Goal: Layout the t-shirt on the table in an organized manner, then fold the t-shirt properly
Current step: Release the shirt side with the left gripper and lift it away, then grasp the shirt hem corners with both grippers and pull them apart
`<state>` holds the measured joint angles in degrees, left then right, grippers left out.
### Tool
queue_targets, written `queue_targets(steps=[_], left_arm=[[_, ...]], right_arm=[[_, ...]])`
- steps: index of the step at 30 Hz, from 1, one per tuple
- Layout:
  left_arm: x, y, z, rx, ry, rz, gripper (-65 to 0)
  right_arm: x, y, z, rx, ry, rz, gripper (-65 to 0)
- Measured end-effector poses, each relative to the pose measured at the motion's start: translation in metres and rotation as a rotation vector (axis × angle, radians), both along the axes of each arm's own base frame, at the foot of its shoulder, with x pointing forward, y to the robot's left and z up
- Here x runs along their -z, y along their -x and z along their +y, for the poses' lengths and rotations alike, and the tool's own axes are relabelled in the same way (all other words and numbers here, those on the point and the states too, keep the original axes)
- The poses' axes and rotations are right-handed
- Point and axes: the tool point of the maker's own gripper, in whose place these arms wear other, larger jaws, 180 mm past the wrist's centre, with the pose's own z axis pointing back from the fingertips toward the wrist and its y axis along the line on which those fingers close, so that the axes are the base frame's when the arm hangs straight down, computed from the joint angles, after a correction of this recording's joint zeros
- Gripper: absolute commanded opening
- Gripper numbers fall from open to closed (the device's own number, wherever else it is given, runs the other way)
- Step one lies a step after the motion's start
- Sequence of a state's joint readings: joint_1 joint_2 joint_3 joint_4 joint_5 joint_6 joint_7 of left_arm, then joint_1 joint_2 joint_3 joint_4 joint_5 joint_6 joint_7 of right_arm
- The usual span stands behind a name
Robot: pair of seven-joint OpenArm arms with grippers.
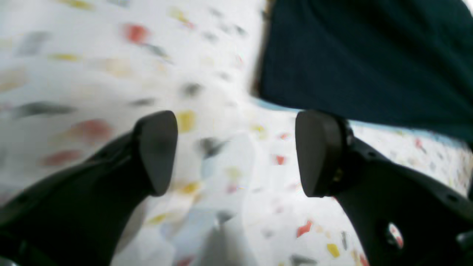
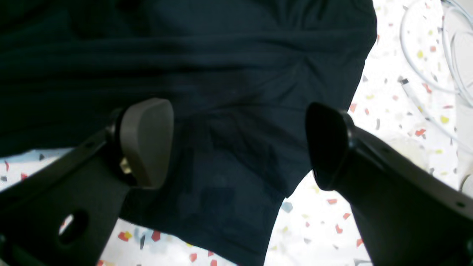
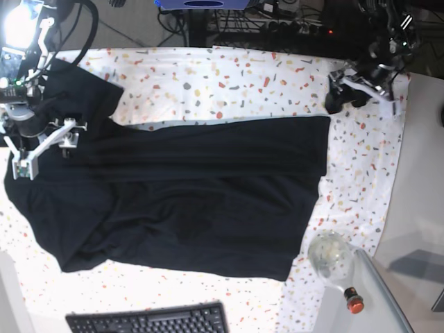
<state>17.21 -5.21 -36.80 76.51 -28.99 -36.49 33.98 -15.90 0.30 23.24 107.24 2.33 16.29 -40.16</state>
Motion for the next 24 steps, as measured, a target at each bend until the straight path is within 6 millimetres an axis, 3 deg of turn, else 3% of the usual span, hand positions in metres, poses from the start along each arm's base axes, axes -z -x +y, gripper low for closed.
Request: queue_targets(steps=[7,15,17,20,24], left_arm=[[0.015,-0.024,-0.013,-0.046,0.096,-0.027,-17.3],[0.014,-0.035,-0.018,-0.055,0.124,-0.052,-18.4],[0.015,-0.035,-0.017,-0.059,0.124,-0.050,-25.2],[0.019,-0.031,-0.019,-0.048,0.119,-0.026,-41.6],[0.024,-0.027,-0.020,-0.039,0.116,0.002,-63.7]], right_arm=[[0.003,0.005,-0.002,0.005,0.000,0.009,-12.3],[0.007,0.031,-0.054,0.305,-0.156,-0.057,-12.3],[0.018,0.043,-0.066,0.365,-0.197,-0.042,-12.3],[0.038,0.065,-0.079,0.425,-0.229,0.013,-12.3],[0.064,0.076,-0.078,0.445,-0.310,0.061,-12.3]])
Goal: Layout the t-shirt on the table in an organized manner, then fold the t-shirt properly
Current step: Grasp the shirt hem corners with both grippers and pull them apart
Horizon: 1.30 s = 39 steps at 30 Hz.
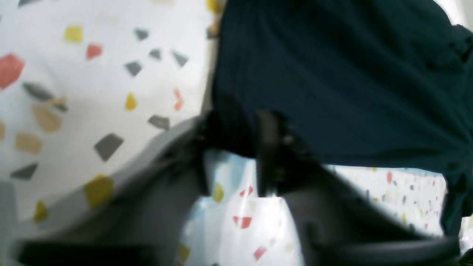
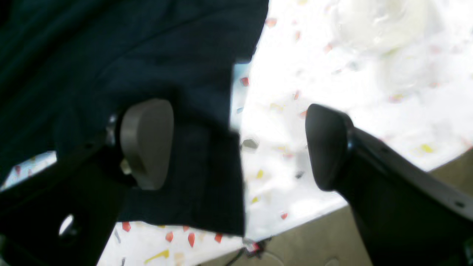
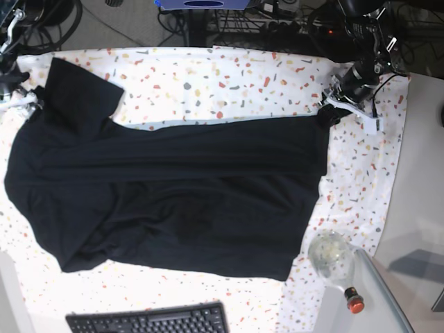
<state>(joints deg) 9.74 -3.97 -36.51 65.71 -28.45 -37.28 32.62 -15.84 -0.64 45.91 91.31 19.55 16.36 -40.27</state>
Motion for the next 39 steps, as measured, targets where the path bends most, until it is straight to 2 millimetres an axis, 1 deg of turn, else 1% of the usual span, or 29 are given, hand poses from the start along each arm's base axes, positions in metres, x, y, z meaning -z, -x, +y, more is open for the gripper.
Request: queue_targets(steps=[1,3,5,8,12,14,16,18,19,20,22,24,29,35,36,37,38,39], left_arm=[[0.001,0.001,0.000,-0.001,0.000,0.004,-65.0],[0.001,0.002,-0.001,0.001,0.000,0.007,-65.0],[0.001,0.002,0.000,0.003,-0.002,0.009,-65.0],[0.004,0.005,0.002,0.024,-0.032,0.025,-65.0],[0.006,0.006,0.003,0.056,-0.074,0.035,-65.0],[0.006,0.006,0.003,0.058,-0.077,0.036,-65.0],[0.006,0.007,0.003,0.058,-0.077,0.036,-65.0],[0.006,0.006,0.004,0.057,-0.078,0.036,-65.0],[0.006,0.007,0.004,0.057,-0.078,0.035,-65.0],[0.006,0.007,0.004,0.057,-0.079,0.034,-65.0],[0.006,0.007,0.003,0.057,-0.078,0.034,-65.0],[0.006,0.007,0.003,0.057,-0.079,0.034,-65.0],[0.006,0.007,0.003,0.057,-0.080,0.033,-65.0],[0.006,0.007,0.003,0.057,-0.080,0.033,-65.0],[0.006,0.007,0.003,0.057,-0.080,0.033,-65.0],[0.006,0.007,0.003,0.057,-0.080,0.033,-65.0],[0.006,0.007,0.003,0.057,-0.080,0.033,-65.0],[0.006,0.007,0.003,0.057,-0.080,0.033,-65.0]], right_arm=[[0.006,0.004,-0.001,0.004,-0.011,0.013,-12.3],[0.017,0.012,0.000,0.016,-0.038,0.036,-12.3],[0.024,0.015,0.002,0.008,-0.057,0.057,-12.3],[0.025,0.003,0.008,-0.091,-0.066,0.037,-12.3],[0.033,-0.013,0.014,-0.115,-0.108,0.024,-12.3],[0.036,-0.015,0.010,-0.112,-0.116,0.026,-12.3],[0.038,-0.013,0.004,-0.113,-0.108,0.044,-12.3],[0.038,-0.013,0.004,-0.114,-0.108,0.046,-12.5],[0.038,-0.013,0.005,-0.113,-0.110,0.045,-13.7],[0.039,-0.014,0.007,-0.114,-0.115,0.042,-16.5],[0.039,-0.018,0.014,-0.118,-0.129,0.033,-24.6],[0.039,-0.018,0.015,-0.125,-0.132,0.030,-30.0],[0.037,-0.023,0.025,-0.215,-0.139,0.012,-30.9],[0.035,-0.026,0.025,-0.222,-0.136,0.007,-31.7],[0.035,-0.026,0.025,-0.222,-0.136,0.007,-32.9],[0.035,-0.026,0.025,-0.222,-0.136,0.007,-36.3],[0.035,-0.026,0.025,-0.222,-0.137,0.007,-41.4],[0.035,-0.027,0.025,-0.222,-0.136,0.006,-47.9]])
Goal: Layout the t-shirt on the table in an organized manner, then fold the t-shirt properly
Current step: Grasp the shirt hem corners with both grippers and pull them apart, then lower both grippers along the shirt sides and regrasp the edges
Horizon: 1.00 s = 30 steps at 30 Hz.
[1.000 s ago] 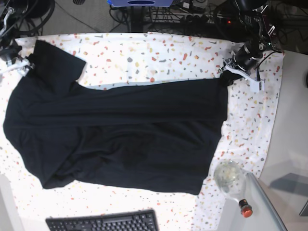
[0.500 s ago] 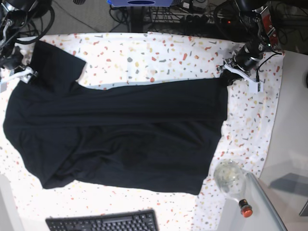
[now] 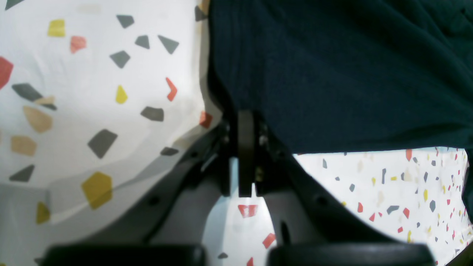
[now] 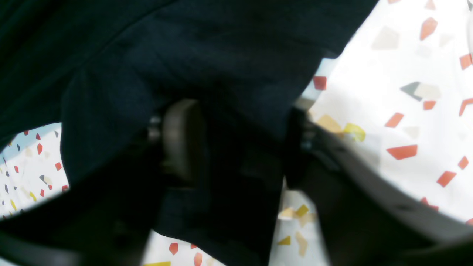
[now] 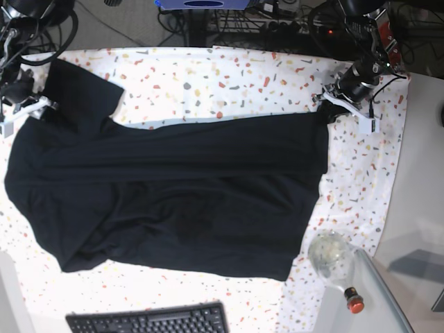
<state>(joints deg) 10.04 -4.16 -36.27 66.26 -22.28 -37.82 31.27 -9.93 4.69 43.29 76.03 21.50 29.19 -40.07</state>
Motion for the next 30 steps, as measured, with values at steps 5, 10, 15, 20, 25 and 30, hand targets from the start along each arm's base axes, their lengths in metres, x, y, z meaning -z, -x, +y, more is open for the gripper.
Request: queue_targets(steps=[5,10,15,20,25,30], left_arm=[[0.000,0.002,0.001,-0.002,-0.002,0.000,-65.0],[-0.004,0.022,0.006,0.033,-0.063,0.031,-65.0],[-0.010,0.053,0.020,0.026,-0.156,0.093,-65.0],[-0.018,0.066,0.025,0.032,-0.195,0.103,-65.0],[-0.024,0.067,0.025,0.042,-0.212,0.092,-65.0],[-0.031,0.073,0.031,0.026,-0.238,0.094,-65.0]], right_arm=[[-0.001,0.001,-0.003,0.011,-0.001,-0.003,-65.0],[-0.005,0.012,-0.002,-0.018,0.013,0.041,-65.0],[-0.021,0.033,-0.002,-0.088,0.058,0.137,-65.0],[-0.038,0.045,0.004,-0.127,0.098,0.160,-65.0],[-0.042,0.054,0.010,-0.137,0.107,0.192,-65.0],[-0.042,0.067,0.011,-0.139,0.115,0.211,-65.0]])
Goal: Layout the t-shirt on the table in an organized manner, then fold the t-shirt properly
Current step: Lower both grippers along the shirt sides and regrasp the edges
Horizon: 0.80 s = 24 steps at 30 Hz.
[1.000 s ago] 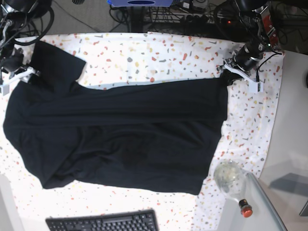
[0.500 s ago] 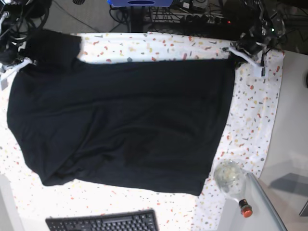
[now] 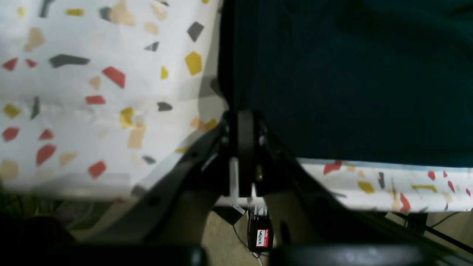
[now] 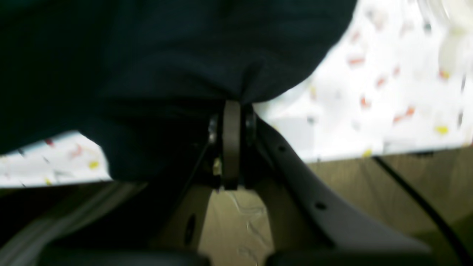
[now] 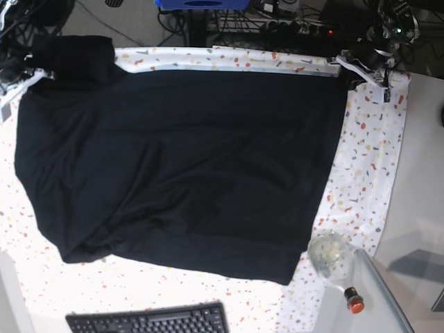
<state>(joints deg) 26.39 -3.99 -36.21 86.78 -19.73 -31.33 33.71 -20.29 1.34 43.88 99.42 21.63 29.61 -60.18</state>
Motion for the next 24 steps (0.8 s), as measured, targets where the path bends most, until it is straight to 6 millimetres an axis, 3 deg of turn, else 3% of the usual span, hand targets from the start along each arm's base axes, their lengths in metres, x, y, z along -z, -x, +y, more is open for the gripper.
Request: queue_targets(steps=[4,10,13,18,21,24], left_arm=[[0.002,0.002,0.008,-0.051,-0.019,0.019,-65.0],[-0.014,-0.010,0.013,-0.063,-0.056,-0.024,-65.0],[-0.016,-0.016,0.004,-0.033,-0.064,-0.023,-65.0],[-0.028,-0.044,-0.021,0.005,-0.053,-0.048,-65.0],[-0.033,-0.063,-0.022,-0.008,-0.051,-0.039,-65.0],[-0.041,-0.084,-0.022,-0.011,-0.044,-0.060,-65.0]], right_arm=[[0.002,0.002,0.003,0.003,-0.010,0.005,-65.0],[0.002,-0.001,0.005,-0.002,-0.016,0.001,-65.0],[0.000,-0.006,0.006,-0.006,-0.014,-0.010,-65.0],[-0.026,-0.038,0.008,-0.076,0.044,-0.095,-65.0],[-0.034,-0.064,0.019,-0.143,0.044,-0.132,-65.0],[-0.043,-0.089,0.018,-0.102,0.035,-0.184,-65.0]])
